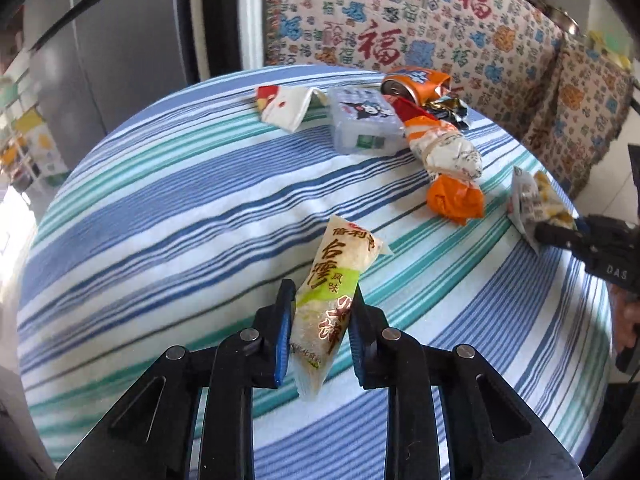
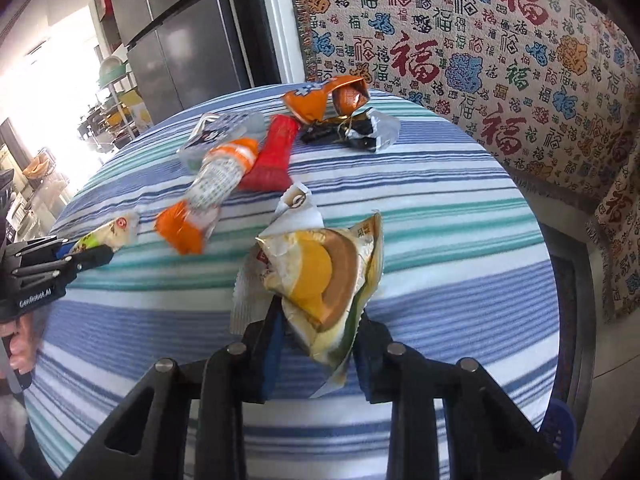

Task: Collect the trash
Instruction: 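Grasp the cream snack stick with the left tool while the right tool grasps the yellow chip bag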

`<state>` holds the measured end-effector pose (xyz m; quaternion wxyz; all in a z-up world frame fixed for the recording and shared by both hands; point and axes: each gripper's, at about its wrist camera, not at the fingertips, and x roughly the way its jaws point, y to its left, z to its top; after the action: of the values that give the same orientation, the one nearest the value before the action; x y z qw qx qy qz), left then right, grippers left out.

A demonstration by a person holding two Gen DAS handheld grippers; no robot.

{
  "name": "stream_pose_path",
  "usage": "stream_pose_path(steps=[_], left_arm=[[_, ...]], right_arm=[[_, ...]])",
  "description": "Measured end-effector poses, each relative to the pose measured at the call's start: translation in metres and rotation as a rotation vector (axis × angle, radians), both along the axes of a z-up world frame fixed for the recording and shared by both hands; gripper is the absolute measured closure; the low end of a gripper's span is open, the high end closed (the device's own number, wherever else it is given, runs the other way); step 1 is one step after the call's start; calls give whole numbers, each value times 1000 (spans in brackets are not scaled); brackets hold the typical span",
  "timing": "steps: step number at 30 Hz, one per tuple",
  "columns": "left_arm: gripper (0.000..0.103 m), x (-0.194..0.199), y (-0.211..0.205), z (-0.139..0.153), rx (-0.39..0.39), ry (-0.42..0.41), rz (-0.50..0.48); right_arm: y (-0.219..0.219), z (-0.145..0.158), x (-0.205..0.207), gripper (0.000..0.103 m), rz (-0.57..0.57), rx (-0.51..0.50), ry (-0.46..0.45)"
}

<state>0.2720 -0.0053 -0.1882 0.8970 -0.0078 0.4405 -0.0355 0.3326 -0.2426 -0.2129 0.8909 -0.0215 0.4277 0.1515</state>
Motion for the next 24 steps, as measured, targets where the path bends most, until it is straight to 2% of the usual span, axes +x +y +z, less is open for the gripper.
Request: stream_pose_path(steps=[1, 3, 4, 5, 6, 7, 9, 11, 13, 17, 22, 24], left_arm=[[76, -6, 2, -1, -5, -11, 7], [70, -13, -1, -2, 16, -24, -9], [57, -12, -4, -2, 26, -21, -26], [36, -11, -8, -3, 29, -13, -42], [26, -9, -11, -4, 35, -8, -51], [16, -5, -14, -7, 50, 6, -53], [14, -1, -19, -9, 85, 10, -54], [4, 6, -19, -11, 87, 24, -46], [0, 12, -18, -12, 84, 38, -43], [0, 20, -18, -13, 84, 38, -29], [0, 17, -17, -13, 81, 38, -31], [0, 16, -17, -12, 81, 37, -33]], right_arm=[[1, 0, -7, 72, 9, -4, -8], [1, -2, -17, 65, 18, -13, -27], [1, -2, -17, 58, 18, -13, -27], [3, -3, -20, 36, 32, -7, -35], [8, -5, -23, 19, 51, -24, -36], [14, -5, -24, 18, 57, -61, -39], [21, -5, -25, 17, 65, -110, -52], [21, -5, -17, 14, 49, -95, -35], [22, -5, -7, 9, 27, -100, -26], [25, -5, 9, 3, 4, -105, -5], [27, -6, 13, 5, -10, -112, -10], [27, -5, 13, 8, -22, -108, -14]])
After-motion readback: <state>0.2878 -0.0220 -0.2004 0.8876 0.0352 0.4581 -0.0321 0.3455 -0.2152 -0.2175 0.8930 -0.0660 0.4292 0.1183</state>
